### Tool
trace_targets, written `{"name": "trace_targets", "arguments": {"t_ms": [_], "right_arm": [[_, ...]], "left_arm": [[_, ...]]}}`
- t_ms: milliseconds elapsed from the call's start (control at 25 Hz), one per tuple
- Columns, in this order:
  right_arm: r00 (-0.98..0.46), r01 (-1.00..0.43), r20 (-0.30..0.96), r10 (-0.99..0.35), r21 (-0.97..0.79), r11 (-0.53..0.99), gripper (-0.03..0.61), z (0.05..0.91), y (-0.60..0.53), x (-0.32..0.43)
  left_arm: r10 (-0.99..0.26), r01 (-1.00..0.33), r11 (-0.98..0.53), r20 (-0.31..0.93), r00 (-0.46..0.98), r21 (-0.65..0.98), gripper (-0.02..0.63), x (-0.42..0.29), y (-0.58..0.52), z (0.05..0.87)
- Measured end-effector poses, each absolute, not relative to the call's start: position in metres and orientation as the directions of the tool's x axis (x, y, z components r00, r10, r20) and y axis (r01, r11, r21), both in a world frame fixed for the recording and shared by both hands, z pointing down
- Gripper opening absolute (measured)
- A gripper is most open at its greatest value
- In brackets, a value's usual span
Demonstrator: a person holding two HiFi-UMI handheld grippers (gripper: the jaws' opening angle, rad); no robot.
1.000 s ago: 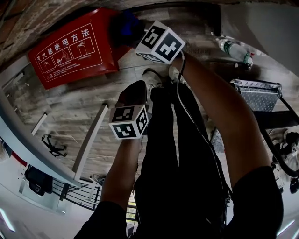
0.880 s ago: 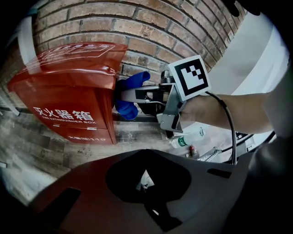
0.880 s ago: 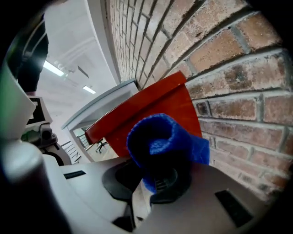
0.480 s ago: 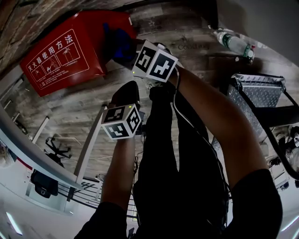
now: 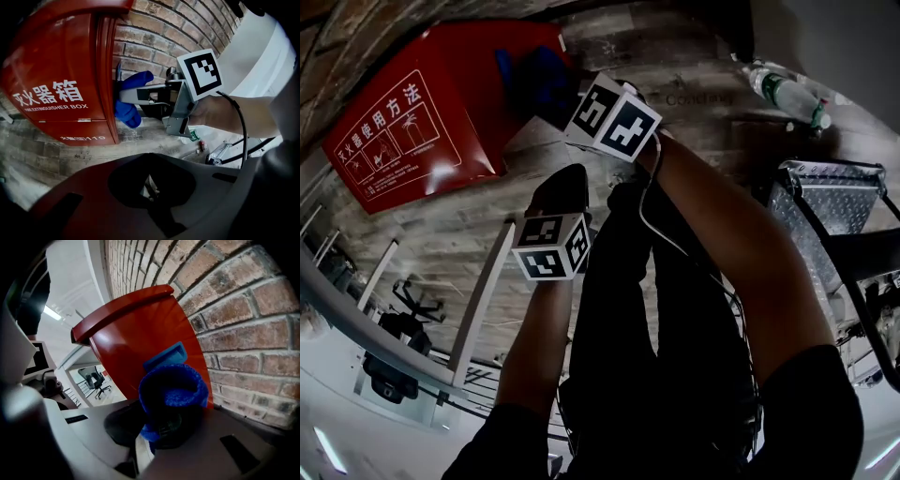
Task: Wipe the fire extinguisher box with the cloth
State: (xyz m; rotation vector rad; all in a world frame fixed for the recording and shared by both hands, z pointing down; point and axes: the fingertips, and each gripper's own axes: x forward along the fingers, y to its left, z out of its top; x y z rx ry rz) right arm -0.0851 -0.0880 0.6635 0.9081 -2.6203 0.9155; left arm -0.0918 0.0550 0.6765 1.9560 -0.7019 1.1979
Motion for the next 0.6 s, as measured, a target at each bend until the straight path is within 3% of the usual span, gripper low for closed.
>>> {"name": "trace_targets", "arguments": {"t_ms": [600], "right_arm": [[-0.74, -0.669, 0.468, -0.483, -0.585, 0.459, 0.041, 0.816, -0.101, -0.078]], "left_arm": [[0.006, -0.649, -0.686, 0.895, 0.447, 0.329, -0.006, -0.083, 0.031, 0.758]]}}
